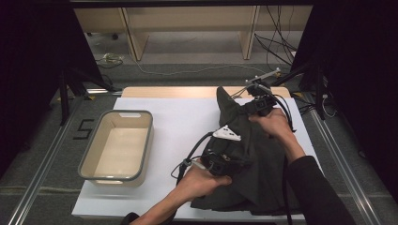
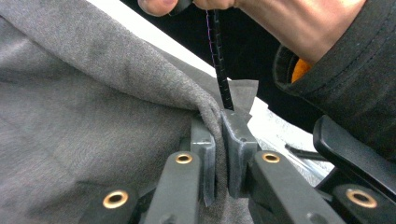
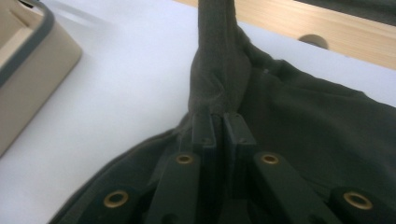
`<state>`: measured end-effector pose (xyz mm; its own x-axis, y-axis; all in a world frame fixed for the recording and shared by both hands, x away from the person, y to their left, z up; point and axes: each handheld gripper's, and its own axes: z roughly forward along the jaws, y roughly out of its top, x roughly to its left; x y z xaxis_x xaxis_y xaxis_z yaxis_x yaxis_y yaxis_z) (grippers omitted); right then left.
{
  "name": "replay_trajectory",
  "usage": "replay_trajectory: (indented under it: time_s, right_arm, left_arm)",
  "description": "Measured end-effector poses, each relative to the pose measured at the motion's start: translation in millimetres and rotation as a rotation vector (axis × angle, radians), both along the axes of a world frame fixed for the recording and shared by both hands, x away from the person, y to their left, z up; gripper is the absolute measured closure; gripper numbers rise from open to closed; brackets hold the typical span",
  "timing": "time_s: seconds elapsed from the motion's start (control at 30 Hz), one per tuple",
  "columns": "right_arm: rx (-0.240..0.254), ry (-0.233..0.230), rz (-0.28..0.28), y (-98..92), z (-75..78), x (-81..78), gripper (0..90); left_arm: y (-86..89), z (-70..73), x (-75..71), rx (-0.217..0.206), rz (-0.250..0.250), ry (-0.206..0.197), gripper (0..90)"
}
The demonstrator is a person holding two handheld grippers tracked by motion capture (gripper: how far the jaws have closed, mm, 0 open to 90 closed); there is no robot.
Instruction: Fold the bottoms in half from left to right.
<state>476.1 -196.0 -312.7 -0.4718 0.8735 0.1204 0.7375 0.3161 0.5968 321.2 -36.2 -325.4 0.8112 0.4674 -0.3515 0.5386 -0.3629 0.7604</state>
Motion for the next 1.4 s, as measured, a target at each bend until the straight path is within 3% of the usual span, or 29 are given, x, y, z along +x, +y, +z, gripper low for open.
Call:
replay_trajectory:
  time_s: [0.1, 0.4, 0.6, 0.73, 0.83, 1.03, 1.23, 1.4]
  right_arm:
    - [0.002, 0.002, -0.022, -15.9, -0.3, -0.8, 85.6]
    - [0.006, 0.006, -0.086, -59.1, -5.2, -0.6, 85.7]
    - [0.0, 0.01, -0.111, -78.3, -10.8, -2.5, 85.6]
    - [0.0, 0.023, -0.126, -87.2, -17.9, -2.6, 85.6]
    - [-0.004, 0.023, -0.135, -90.6, -23.3, -3.0, 85.5]
    - [-0.007, 0.035, -0.14, -97.6, -29.7, -3.2, 85.4]
    - [-0.014, 0.046, -0.153, -102.3, -36.7, -2.7, 85.3]
    - [-0.043, 0.065, -0.157, -109.0, -46.1, -1.4, 84.8]
  left_arm:
    - [-12.7, 0.6, 2.3, -0.003, -0.013, 0.0, 83.4]
    - [-38.4, -2.8, 12.1, -0.013, -0.038, 0.056, 81.1]
    - [-53.0, -15.3, 14.5, -0.013, -0.06, 0.097, 78.5]
    - [-62.4, -25.4, 15.8, 0.003, -0.066, 0.112, 78.0]
    - [-68.5, -33.4, 18.2, -0.001, -0.074, 0.145, 76.7]
    - [-78.9, -42.4, 15.4, 0.008, -0.087, 0.159, 73.1]
    - [-89.4, -52.6, 10.2, 0.004, -0.134, 0.195, 65.9]
    - [-82.6, -48.9, 0.8, -0.002, -0.166, 0.176, 59.2]
